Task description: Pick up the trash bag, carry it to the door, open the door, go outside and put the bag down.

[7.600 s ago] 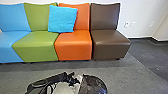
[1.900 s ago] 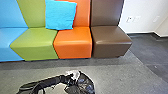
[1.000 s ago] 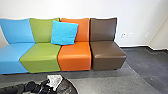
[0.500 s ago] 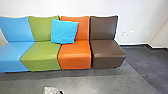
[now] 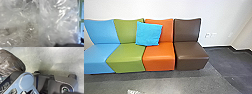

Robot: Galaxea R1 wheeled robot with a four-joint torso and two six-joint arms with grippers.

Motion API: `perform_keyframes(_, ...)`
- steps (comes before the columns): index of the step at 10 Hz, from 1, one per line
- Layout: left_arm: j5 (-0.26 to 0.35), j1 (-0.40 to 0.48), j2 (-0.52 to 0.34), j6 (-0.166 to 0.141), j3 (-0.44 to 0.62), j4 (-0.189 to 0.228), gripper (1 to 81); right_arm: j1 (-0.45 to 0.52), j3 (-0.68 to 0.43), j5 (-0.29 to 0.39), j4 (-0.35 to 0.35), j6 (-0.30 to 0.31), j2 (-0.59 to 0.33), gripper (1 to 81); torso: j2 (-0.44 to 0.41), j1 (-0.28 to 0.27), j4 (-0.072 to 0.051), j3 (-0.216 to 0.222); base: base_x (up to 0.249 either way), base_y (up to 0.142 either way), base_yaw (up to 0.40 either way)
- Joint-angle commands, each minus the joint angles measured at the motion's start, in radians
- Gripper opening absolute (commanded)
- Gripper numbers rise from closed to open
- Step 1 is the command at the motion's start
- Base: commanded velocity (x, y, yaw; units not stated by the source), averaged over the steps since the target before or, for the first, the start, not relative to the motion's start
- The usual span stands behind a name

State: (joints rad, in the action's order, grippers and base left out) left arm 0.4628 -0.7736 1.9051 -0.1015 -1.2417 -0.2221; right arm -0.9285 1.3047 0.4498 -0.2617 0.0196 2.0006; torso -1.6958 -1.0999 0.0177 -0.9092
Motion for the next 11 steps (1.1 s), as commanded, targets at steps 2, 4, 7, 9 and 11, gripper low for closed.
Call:
perform_keyframes(2, 0.060, 0.052, -0.023, 0.008, 0.019, -0.003, 1.0, 0.062, -0.015, 0.075, -0.030, -0.003, -0.044, 81.1, 0.128, 0.083, 0.000, 0.126, 0.000, 0.000, 0.000)
perform_keyframes(4, 0.059, 0.027, -0.023, 0.006, 0.025, 0.019, 1.0, 0.041, 0.010, 0.075, -0.030, -0.004, -0.029, 81.1, 0.194, 0.126, 0.000, 0.193, 0.000, 0.000, 0.000)
perform_keyframes(7, -0.099, -0.127, -0.011, 0.006, 0.013, 0.093, 1.0, -0.020, 0.066, 0.063, -0.027, -0.007, 0.012, 81.1, 0.294, 0.192, 0.000, 0.294, 0.000, 0.000, 0.000)
perform_keyframes(9, -0.194, -0.255, 0.008, 0.006, -0.013, 0.139, 1.0, -0.063, 0.097, 0.033, -0.027, -0.009, 0.029, 81.1, 0.361, 0.236, 0.000, 0.362, 0.000, 0.000, 0.000)
perform_keyframes(11, -0.254, -0.373, 0.091, 0.006, -0.111, 0.176, 1.0, -0.112, 0.154, 0.018, -0.027, -0.009, 0.072, 81.1, 0.426, 0.280, 0.000, 0.428, 0.000, 0.000, 0.000)
